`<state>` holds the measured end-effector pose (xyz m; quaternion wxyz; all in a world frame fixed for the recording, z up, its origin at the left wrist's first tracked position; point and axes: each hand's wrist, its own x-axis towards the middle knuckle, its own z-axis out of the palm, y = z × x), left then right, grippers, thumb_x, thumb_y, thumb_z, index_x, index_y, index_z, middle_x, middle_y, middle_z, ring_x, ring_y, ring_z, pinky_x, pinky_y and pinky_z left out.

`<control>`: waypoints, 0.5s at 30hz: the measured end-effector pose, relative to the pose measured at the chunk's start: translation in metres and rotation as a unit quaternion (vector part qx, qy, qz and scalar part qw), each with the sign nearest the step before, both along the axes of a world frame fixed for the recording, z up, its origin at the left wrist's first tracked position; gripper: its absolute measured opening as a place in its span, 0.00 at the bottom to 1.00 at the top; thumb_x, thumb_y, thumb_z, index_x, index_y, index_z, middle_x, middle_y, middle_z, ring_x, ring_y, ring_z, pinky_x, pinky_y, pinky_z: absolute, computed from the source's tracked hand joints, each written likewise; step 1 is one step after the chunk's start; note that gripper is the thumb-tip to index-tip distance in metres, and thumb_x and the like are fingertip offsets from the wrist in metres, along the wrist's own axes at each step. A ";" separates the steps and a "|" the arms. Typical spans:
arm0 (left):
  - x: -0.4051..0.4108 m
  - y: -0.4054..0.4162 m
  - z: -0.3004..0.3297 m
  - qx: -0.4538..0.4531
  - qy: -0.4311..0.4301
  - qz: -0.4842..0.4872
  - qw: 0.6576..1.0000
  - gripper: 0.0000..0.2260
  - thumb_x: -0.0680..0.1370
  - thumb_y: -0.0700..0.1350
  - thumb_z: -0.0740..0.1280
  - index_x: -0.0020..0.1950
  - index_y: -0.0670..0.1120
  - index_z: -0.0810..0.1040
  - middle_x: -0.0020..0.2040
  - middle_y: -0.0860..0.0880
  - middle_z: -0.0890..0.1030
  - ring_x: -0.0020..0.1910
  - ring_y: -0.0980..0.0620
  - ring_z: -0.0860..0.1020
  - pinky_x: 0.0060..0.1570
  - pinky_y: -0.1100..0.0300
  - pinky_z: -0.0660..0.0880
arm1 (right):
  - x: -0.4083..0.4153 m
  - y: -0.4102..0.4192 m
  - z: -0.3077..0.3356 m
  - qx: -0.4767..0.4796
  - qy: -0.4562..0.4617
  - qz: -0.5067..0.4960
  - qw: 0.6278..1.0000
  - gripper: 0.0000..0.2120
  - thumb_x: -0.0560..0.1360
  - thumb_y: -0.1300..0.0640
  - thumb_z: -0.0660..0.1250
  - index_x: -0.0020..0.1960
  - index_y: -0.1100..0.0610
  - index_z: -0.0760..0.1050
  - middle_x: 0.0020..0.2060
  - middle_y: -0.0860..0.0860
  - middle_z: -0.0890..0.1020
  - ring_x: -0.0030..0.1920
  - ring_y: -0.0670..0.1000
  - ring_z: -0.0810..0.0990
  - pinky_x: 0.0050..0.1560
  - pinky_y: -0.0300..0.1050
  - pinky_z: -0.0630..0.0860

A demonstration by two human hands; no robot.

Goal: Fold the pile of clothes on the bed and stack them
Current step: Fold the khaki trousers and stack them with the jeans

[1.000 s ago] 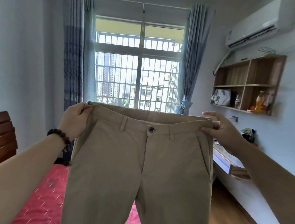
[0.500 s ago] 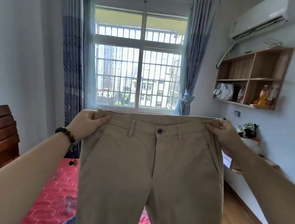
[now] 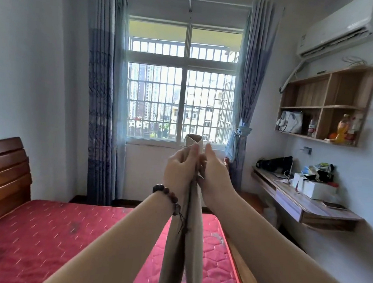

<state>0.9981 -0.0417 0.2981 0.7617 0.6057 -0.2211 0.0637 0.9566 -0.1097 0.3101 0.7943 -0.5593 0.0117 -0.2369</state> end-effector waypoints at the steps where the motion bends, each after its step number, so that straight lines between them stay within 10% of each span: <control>1: 0.002 0.003 -0.001 0.009 -0.004 0.001 1.000 0.19 0.65 0.65 0.70 0.42 0.50 0.81 0.40 0.48 0.84 0.43 0.48 0.83 0.50 0.44 0.80 | -0.003 -0.001 0.003 0.019 0.001 0.051 0.999 0.21 0.82 0.45 0.56 0.50 0.61 0.78 0.39 0.51 0.83 0.38 0.44 0.82 0.41 0.38 0.77; 5: 0.016 0.024 0.001 0.034 -0.022 0.006 0.999 0.12 0.66 0.55 0.75 0.44 0.50 0.83 0.43 0.46 0.85 0.47 0.43 0.83 0.51 0.42 0.80 | -0.012 -0.019 0.012 -0.080 0.010 0.096 0.992 0.23 0.82 0.45 0.56 0.52 0.61 0.81 0.50 0.54 0.85 0.56 0.50 0.81 0.62 0.46 0.75; 7: 0.023 0.036 0.009 -0.023 0.002 -0.039 0.999 0.05 0.74 0.46 0.73 0.48 0.47 0.83 0.46 0.45 0.85 0.49 0.42 0.83 0.52 0.46 0.80 | -0.003 -0.043 0.012 -0.192 -0.003 -0.039 0.981 0.14 0.78 0.48 0.66 0.56 0.56 0.80 0.51 0.49 0.85 0.57 0.51 0.80 0.61 0.50 0.76; 9: 0.026 0.052 0.022 -0.069 0.024 -0.103 0.992 0.04 0.78 0.41 0.68 0.51 0.43 0.81 0.46 0.46 0.85 0.45 0.48 0.83 0.47 0.54 0.81 | 0.002 -0.072 0.012 -0.306 0.006 -0.168 0.937 0.29 0.71 0.45 0.74 0.69 0.51 0.71 0.62 0.46 0.77 0.62 0.48 0.74 0.67 0.51 0.71; 12: 0.030 0.068 0.037 -0.063 0.009 -0.163 0.985 0.05 0.78 0.42 0.66 0.52 0.44 0.79 0.46 0.47 0.84 0.44 0.52 0.82 0.44 0.58 0.81 | 0.010 -0.105 0.009 -0.251 0.032 -0.013 0.967 0.58 0.57 0.39 0.81 0.78 0.51 0.54 0.73 0.51 0.68 0.70 0.50 0.70 0.71 0.52 0.66; 15: 0.036 0.072 0.040 -0.033 -0.012 -0.140 0.990 0.06 0.79 0.44 0.65 0.53 0.43 0.77 0.49 0.46 0.82 0.47 0.50 0.80 0.51 0.56 0.79 | 0.011 -0.103 0.006 -0.158 0.019 0.129 0.979 0.42 0.53 0.46 0.84 0.63 0.61 0.76 0.58 0.57 0.82 0.58 0.56 0.81 0.58 0.49 0.78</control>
